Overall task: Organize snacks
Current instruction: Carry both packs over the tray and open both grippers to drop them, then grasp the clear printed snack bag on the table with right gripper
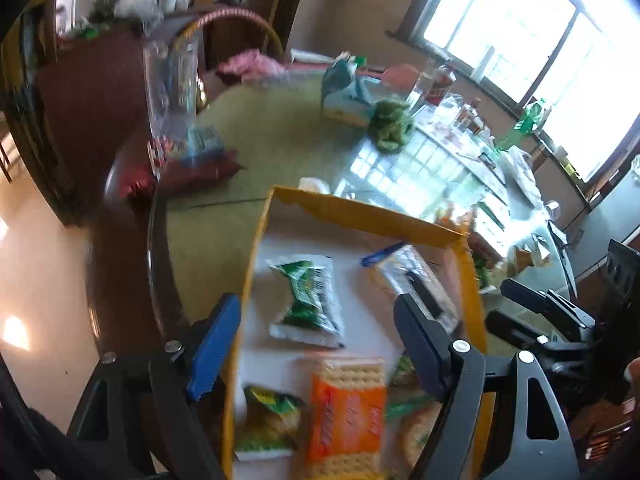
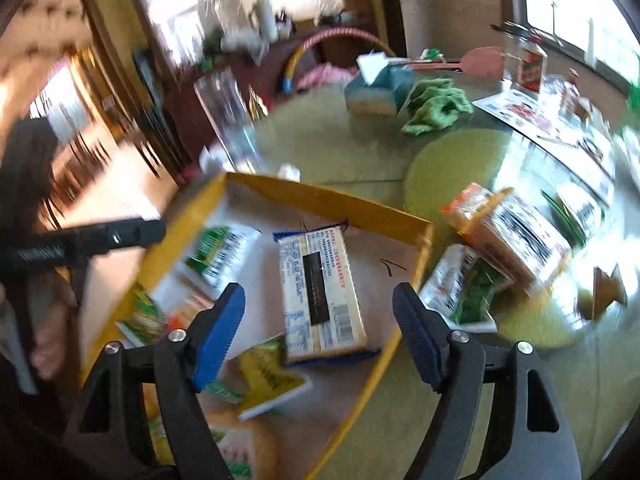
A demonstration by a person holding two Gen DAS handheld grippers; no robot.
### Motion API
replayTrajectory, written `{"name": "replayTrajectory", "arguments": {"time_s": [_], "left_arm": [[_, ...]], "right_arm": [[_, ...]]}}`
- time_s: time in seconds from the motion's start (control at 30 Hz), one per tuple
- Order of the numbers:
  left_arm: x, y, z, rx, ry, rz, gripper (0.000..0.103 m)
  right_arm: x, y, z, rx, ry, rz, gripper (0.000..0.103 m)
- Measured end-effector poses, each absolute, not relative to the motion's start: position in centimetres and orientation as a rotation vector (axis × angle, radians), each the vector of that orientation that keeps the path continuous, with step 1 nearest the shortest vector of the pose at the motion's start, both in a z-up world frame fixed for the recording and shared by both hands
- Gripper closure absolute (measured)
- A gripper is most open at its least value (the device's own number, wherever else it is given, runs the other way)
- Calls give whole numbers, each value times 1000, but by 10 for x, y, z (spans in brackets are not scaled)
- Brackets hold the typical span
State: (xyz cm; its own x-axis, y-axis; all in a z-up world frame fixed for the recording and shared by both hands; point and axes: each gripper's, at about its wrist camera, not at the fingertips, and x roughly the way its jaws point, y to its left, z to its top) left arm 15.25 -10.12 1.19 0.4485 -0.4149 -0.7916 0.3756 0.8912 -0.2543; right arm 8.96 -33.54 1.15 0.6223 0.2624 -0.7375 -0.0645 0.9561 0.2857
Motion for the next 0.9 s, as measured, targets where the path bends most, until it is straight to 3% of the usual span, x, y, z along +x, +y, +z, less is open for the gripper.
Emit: {"name": "replayTrajectory", "arguments": {"time_s": [0.33, 0.6, 0.9], "left_arm": [[55, -183, 34, -96, 891, -552, 24], [19, -268, 24, 3, 950, -615, 24], [-7, -311, 16, 30, 972, -645, 24]], "right_arm": [[-17, -421, 8, 445, 793, 142, 26], [-75, -489, -14, 561, 786, 78, 26], [-111, -538, -26, 646, 756, 51, 26]]}}
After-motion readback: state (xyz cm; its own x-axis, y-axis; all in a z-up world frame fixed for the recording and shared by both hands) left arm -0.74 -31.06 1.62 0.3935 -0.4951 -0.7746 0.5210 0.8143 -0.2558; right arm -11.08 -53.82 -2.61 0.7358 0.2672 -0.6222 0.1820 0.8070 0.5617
